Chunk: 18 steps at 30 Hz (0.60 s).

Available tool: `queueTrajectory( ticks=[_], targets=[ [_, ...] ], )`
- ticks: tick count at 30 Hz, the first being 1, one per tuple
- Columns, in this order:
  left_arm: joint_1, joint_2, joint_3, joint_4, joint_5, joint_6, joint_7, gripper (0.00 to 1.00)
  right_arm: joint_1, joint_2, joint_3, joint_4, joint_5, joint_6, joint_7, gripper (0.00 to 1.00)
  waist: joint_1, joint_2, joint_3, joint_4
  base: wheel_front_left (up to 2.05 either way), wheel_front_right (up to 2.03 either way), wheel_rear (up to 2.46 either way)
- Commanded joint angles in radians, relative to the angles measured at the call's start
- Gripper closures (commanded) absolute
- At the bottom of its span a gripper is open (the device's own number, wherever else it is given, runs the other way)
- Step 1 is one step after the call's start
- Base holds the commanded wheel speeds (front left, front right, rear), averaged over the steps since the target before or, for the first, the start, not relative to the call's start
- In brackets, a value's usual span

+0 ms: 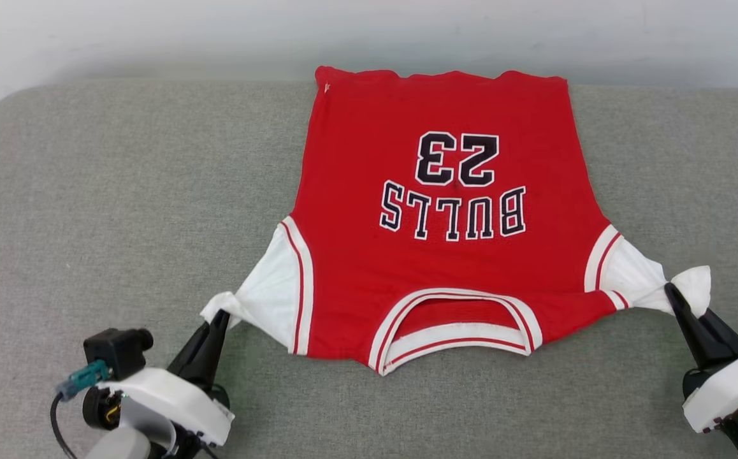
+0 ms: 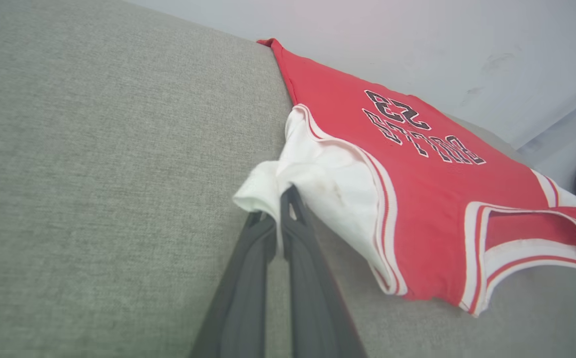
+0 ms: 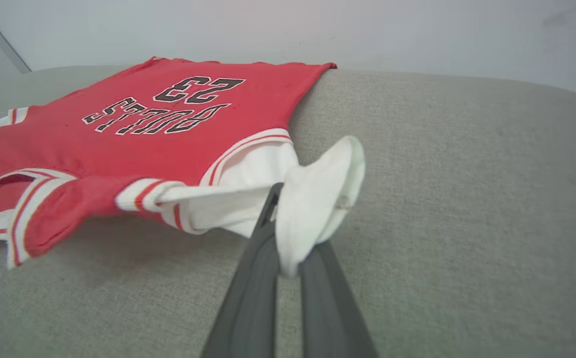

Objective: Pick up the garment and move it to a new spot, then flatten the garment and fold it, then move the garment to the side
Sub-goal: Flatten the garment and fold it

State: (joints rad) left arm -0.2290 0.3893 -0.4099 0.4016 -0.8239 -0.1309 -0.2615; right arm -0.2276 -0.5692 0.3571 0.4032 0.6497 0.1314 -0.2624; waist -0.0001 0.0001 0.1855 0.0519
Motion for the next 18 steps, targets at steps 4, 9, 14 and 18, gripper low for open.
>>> queueTrajectory(
  ticks=[4,9,14,18],
  targets=[
    [0.060,0.022,0.020,-0.044,0.012,0.001,-0.005,1.00,0.057,-0.027,-0.006,-0.041,-0.023,-0.002,0.000,1.00,0.0001,-0.0001,-0.009,-0.010,0.00,0.00,0.00],
    [0.147,0.042,0.060,-0.112,0.033,0.001,-0.005,1.00,0.106,-0.040,-0.037,-0.103,-0.042,-0.002,0.020,1.00,0.0001,-0.0001,-0.014,-0.024,0.00,0.00,0.00],
    [0.234,0.048,0.104,-0.178,0.053,0.001,-0.005,1.00,0.174,-0.034,-0.078,-0.180,-0.070,-0.002,0.050,1.00,0.0001,-0.0001,-0.018,-0.028,0.00,0.00,0.00],
    [0.305,0.046,0.130,-0.227,0.077,0.003,-0.005,1.00,0.234,-0.029,-0.110,-0.246,-0.104,-0.002,0.078,1.00,0.0001,-0.0001,-0.015,-0.031,0.00,0.00,0.00]
  ],
)
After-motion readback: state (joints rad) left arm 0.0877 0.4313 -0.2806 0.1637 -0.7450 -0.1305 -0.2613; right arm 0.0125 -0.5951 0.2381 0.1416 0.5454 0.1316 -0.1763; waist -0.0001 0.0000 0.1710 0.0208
